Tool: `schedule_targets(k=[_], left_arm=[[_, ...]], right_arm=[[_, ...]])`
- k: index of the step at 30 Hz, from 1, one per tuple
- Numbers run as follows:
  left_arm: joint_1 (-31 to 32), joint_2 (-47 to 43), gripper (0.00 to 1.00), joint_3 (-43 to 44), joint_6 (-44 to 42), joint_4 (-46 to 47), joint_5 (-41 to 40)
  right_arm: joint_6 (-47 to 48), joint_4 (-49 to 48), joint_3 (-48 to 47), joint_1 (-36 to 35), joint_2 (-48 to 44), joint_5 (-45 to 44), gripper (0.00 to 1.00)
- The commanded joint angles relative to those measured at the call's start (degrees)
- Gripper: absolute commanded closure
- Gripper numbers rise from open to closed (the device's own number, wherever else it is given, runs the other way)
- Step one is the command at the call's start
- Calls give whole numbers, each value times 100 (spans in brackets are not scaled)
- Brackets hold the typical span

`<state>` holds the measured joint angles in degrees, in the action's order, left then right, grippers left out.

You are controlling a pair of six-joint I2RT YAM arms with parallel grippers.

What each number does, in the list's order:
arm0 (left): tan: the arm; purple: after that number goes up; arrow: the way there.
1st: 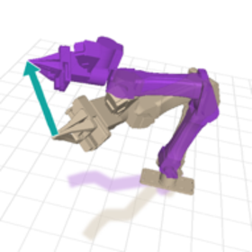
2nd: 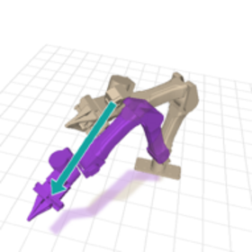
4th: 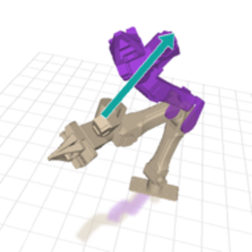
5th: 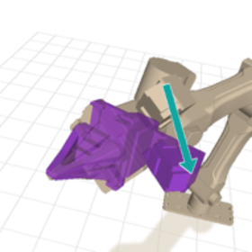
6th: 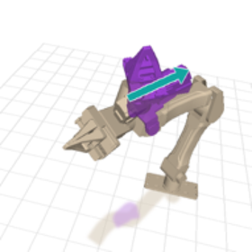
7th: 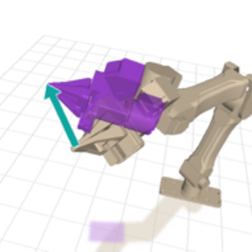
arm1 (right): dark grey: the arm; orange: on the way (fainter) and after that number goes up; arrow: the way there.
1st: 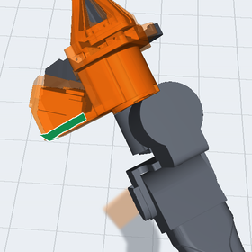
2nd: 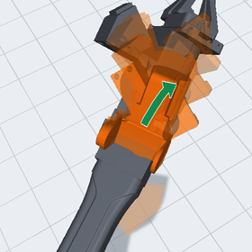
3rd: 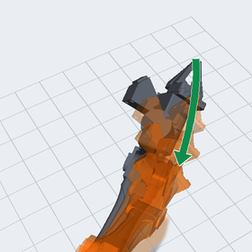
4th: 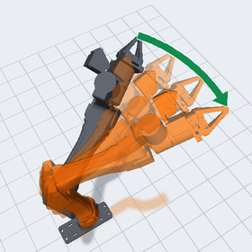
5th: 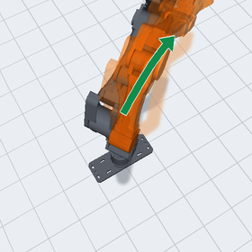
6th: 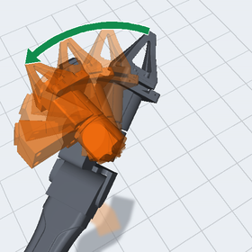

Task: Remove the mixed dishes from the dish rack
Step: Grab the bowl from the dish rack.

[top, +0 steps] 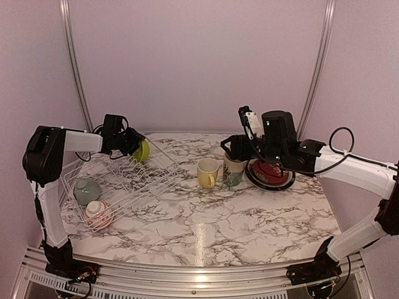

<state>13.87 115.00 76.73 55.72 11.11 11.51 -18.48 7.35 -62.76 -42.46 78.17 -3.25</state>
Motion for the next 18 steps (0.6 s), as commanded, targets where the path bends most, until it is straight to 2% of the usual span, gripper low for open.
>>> schedule_targets(k=[1,11,18], left_arm=[[45,135,59,91,-168,-169,77],[45,-91,91,114,-283,78,193],[46,-693,100,-100,-308,194,273]], right_arm=[[-52,-50,-204,53,23,-2,36],[-57,-17,-176,49,-21,-127,35],[-43,-6,-157,53,-39,-183,35]])
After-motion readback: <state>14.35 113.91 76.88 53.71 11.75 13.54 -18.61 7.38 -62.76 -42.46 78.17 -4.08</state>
